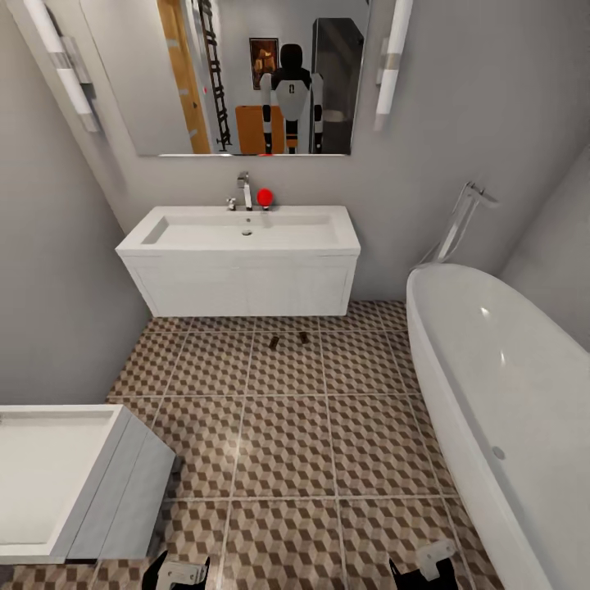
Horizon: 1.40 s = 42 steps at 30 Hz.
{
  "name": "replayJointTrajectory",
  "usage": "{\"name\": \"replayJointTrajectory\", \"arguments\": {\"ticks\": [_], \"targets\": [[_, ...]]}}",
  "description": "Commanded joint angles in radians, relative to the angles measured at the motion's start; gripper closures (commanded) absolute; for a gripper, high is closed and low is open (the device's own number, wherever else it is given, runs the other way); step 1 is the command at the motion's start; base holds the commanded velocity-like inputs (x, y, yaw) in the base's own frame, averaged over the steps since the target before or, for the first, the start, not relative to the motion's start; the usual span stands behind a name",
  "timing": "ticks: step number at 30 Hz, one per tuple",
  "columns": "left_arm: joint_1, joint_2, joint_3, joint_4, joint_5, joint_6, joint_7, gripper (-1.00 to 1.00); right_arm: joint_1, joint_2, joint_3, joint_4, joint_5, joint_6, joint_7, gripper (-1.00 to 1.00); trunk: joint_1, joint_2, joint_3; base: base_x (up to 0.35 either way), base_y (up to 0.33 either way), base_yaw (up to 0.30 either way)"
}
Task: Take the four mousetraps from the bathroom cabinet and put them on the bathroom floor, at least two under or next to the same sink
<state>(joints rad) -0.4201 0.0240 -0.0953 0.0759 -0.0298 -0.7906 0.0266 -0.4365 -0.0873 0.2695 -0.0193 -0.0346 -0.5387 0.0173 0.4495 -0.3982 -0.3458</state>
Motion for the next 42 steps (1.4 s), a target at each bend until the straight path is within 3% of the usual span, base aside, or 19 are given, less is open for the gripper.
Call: {"name": "replayJointTrajectory", "arguments": {"ticks": [1,8,11,14,17,21,29,38,42], "targets": [[-0.002,0.0,-0.004,0.004,-0.002,-0.006,0.003,-1.0,-0.001,0.0,0.004,0.001,-0.004,-0.003,0.0,-1.0,0.001,-0.002,-0.002,-0.01,0.0,0.0],[-0.001,-0.014,-0.003,0.003,-0.001,0.008,0.01,-1.0,-0.001,0.002,0.004,-0.001,-0.005,-0.003,-0.075,-1.0,0.001,-0.002,-0.002,-0.003,0.0,0.0],[-0.001,-0.016,-0.001,0.002,0.005,0.029,0.045,-1.0,-0.001,0.003,0.001,-0.003,-0.007,-0.003,-0.125,-1.0,0.001,-0.002,-0.002,0.0,0.0,0.0],[-0.001,-0.019,0.0,0.002,0.02,0.039,0.188,-1.0,-0.001,0.003,-0.015,-0.005,-0.013,-0.002,-0.157,-1.0,0.001,-0.002,-0.002,0.0,0.0,0.0],[-0.001,-0.019,0.0,0.003,0.024,0.041,0.284,-1.0,-0.001,0.002,-0.039,-0.008,-0.035,-0.001,-0.165,-1.0,0.001,-0.002,-0.002,0.0,0.0,0.0],[0.011,-0.017,0.0,0.004,0.025,0.041,0.332,-1.0,-0.001,0.0,-0.061,-0.016,-0.07,0.017,-0.168,-1.0,0.001,-0.002,-0.002,0.0,0.0,0.0],[0.035,-0.028,0.0,0.004,0.025,0.04,0.349,-1.0,-0.001,0.0,-0.069,-0.056,-0.093,0.098,-0.165,-1.0,0.001,-0.002,-0.002,0.0,0.0,0.0],[0.037,-0.036,0.0,0.004,0.026,0.044,0.194,-1.0,-0.001,0.007,-0.066,-0.055,-0.093,0.098,-0.16,-1.0,0.001,-0.002,-0.002,0.0,0.0,0.0],[0.037,-0.035,0.0,0.004,0.026,0.045,0.175,-1.0,-0.001,0.008,-0.065,-0.054,-0.094,0.098,-0.16,-1.0,0.001,-0.002,-0.002,0.0,0.0,0.0]]}}
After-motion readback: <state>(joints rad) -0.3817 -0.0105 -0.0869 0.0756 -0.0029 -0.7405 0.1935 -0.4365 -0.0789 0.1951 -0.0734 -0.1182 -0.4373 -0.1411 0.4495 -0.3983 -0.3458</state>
